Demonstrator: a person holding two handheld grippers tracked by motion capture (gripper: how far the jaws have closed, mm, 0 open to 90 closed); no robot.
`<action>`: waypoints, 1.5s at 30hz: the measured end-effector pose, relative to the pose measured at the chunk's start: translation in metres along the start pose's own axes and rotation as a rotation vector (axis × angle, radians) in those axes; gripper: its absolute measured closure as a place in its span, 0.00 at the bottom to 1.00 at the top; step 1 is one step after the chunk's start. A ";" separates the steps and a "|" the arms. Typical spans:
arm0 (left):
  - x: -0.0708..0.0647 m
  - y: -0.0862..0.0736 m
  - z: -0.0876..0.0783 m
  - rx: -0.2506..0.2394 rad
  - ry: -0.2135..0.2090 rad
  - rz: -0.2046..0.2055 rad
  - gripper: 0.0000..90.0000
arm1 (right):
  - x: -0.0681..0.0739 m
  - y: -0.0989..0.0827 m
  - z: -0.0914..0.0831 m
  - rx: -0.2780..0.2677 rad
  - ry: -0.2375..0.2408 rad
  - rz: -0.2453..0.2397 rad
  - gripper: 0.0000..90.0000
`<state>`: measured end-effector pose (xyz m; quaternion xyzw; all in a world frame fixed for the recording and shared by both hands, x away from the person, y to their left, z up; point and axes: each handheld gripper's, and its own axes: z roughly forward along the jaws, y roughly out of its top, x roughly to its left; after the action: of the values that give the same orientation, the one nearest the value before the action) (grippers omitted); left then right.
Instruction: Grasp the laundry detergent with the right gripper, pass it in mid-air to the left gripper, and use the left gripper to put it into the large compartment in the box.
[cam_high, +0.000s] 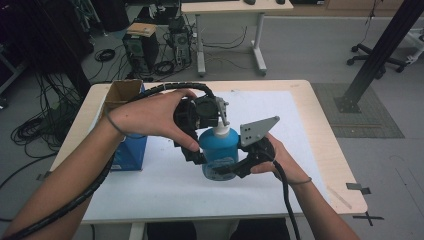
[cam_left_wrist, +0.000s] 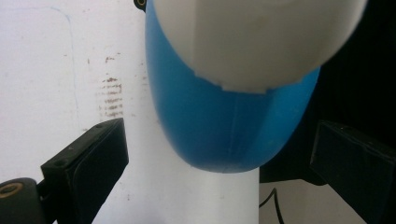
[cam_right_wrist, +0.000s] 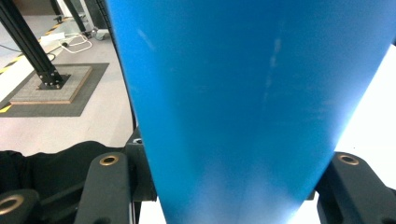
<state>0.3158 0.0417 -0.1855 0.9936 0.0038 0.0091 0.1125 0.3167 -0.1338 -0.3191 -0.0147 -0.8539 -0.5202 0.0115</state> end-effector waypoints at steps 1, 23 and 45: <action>0.000 0.000 0.000 0.000 0.000 0.000 0.05 | 0.000 0.000 0.000 0.000 0.000 0.000 0.48; -0.001 0.015 0.007 0.007 -0.007 0.022 0.05 | 0.000 0.000 0.010 0.027 0.022 -0.010 0.48; -0.003 0.024 0.012 0.012 -0.013 0.040 0.05 | -0.001 -0.003 0.017 0.045 0.022 -0.013 0.48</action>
<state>0.3131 0.0158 -0.1922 0.9942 -0.0166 0.0050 0.1064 0.3179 -0.1200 -0.3293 -0.0033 -0.8652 -0.5011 0.0180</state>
